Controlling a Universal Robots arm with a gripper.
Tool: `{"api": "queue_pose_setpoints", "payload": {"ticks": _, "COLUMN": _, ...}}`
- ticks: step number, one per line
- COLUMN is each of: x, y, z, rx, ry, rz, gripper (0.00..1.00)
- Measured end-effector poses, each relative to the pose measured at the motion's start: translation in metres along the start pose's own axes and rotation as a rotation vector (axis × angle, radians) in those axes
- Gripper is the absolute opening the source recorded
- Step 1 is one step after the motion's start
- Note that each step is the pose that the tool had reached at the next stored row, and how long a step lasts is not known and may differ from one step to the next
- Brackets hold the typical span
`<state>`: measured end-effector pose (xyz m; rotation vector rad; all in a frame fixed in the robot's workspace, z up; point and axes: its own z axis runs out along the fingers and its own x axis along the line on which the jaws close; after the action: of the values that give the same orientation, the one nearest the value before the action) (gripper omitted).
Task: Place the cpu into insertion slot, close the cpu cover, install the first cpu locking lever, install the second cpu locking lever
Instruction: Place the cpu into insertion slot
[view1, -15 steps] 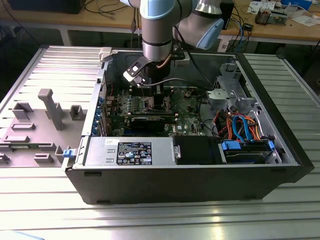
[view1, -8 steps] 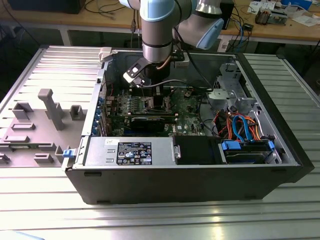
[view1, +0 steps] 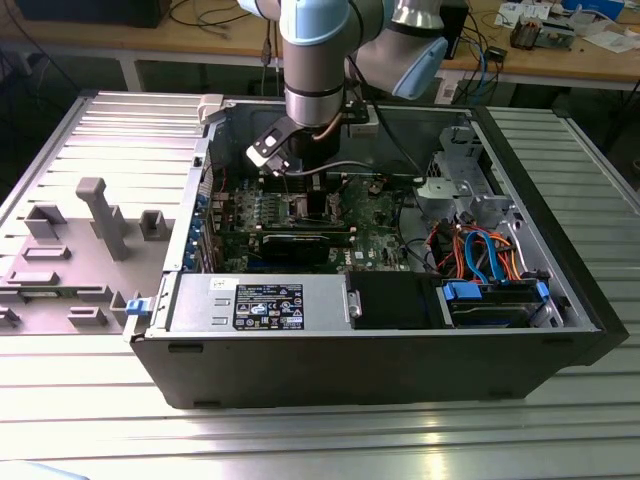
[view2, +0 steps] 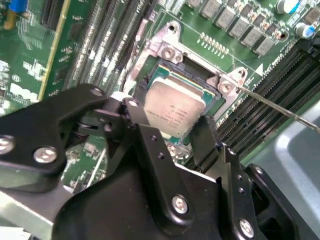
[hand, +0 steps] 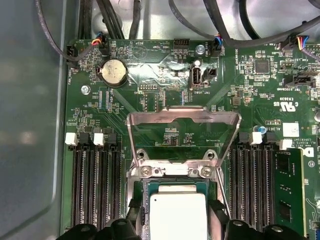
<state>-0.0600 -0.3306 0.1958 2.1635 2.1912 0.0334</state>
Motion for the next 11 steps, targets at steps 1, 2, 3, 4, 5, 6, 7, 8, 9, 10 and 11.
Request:
{"api": "queue_pose_setpoints", "payload": {"ticks": 1, "x": -0.0001, "y": 0.0, "z": -0.0002, "rx": 0.0004, "ry": -0.0005, "rz": 0.0, "gripper": 0.62}}
{"api": "queue_pose_setpoints", "payload": {"ticks": 2, "x": -0.0001, "y": -0.0001, "z": -0.0003, "rx": 0.0005, "ry": -0.0007, "rz": 0.0, "gripper": 0.62}}
{"api": "queue_pose_setpoints", "payload": {"ticks": 3, "x": -0.0001, "y": -0.0001, "z": -0.0003, "rx": 0.0005, "ry": -0.0007, "rz": 0.0, "gripper": 0.62}}
{"api": "queue_pose_setpoints", "payload": {"ticks": 4, "x": -0.0001, "y": -0.0001, "z": -0.0003, "rx": 0.0005, "ry": -0.0008, "rz": 0.0, "gripper": 0.62}}
{"api": "queue_pose_setpoints", "payload": {"ticks": 5, "x": -0.0002, "y": -0.0001, "z": -0.0007, "rx": 0.0006, "ry": 0.0, "rz": 0.0, "gripper": 0.62}}
{"api": "queue_pose_setpoints", "payload": {"ticks": 6, "x": -0.0002, "y": -0.0001, "z": -0.0012, "rx": 0.0007, "ry": 0.0008, "rz": 0.0, "gripper": 0.62}}
{"api": "queue_pose_setpoints", "payload": {"ticks": 7, "x": -0.0002, "y": 0.0, "z": -0.0035, "rx": 0.0005, "ry": 0.0033, "rz": 0.0, "gripper": 0.62}}
{"api": "queue_pose_setpoints", "payload": {"ticks": 8, "x": -0.0003, "y": 0.0003, "z": -0.0077, "rx": 0.0004, "ry": 0.0051, "rz": 0.001, "gripper": 0.62}}
{"api": "queue_pose_setpoints", "payload": {"ticks": 9, "x": -0.0004, "y": 0.0005, "z": -0.0104, "rx": 0.0005, "ry": 0.0062, "rz": 0.001, "gripper": 0.62}}
{"api": "queue_pose_setpoints", "payload": {"ticks": 10, "x": -0.0005, "y": 0.0007, "z": -0.0135, "rx": 0.0004, "ry": 0.0074, "rz": 0.001, "gripper": 0.62}}
{"api": "queue_pose_setpoints", "payload": {"ticks": 11, "x": -0.0006, "y": 0.0008, "z": -0.0164, "rx": 0.0004, "ry": 0.0079, "rz": 0.001, "gripper": 0.62}}
